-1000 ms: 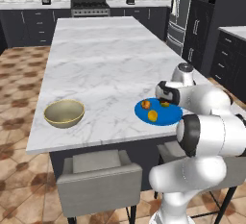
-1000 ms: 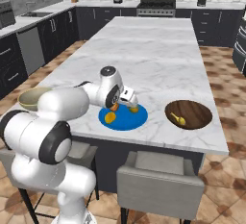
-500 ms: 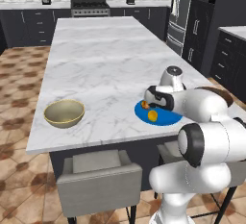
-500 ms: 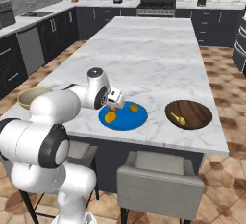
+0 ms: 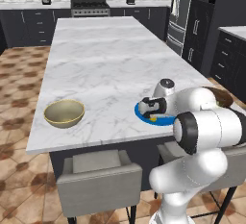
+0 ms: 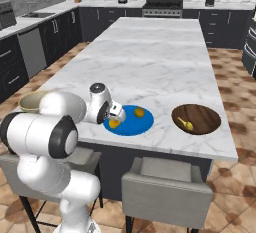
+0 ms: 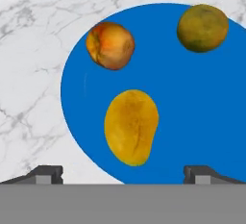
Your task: Take the fruits from the plate on the dining counter and place two fruits in each bowl.
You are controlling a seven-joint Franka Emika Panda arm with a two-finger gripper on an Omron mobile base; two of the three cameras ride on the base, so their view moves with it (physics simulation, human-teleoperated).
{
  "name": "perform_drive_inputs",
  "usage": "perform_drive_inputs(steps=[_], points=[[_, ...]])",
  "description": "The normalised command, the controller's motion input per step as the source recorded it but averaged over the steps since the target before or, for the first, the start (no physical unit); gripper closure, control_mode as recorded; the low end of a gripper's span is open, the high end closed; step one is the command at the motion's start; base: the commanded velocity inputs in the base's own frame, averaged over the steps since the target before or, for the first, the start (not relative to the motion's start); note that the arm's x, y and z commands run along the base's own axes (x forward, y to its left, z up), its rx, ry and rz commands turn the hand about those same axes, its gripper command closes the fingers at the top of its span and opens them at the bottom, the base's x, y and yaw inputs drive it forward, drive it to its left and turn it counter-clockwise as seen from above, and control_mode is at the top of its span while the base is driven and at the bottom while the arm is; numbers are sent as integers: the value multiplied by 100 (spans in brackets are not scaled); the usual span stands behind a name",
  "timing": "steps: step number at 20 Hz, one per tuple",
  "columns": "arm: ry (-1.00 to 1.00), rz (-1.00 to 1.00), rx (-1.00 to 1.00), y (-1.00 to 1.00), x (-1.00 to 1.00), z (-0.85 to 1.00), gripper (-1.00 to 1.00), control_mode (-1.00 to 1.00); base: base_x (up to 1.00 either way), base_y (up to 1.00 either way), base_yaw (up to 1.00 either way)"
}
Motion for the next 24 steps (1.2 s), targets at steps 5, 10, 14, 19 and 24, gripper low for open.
perform_drive_inputs(steps=[5,10,14,19,24], points=[[0,0,2,-1,34,-44,-100,-100,0,0,0],[0,0,2,-19,25,-25,-100,-100,0,0,0],[0,0,0,-2,31,-23,-100,-100,0,0,0],[0,0,0,0,12,-10,100,-100,0,0,0],[-8,1,0,-6,-3,33,100,-100,0,0,0]])
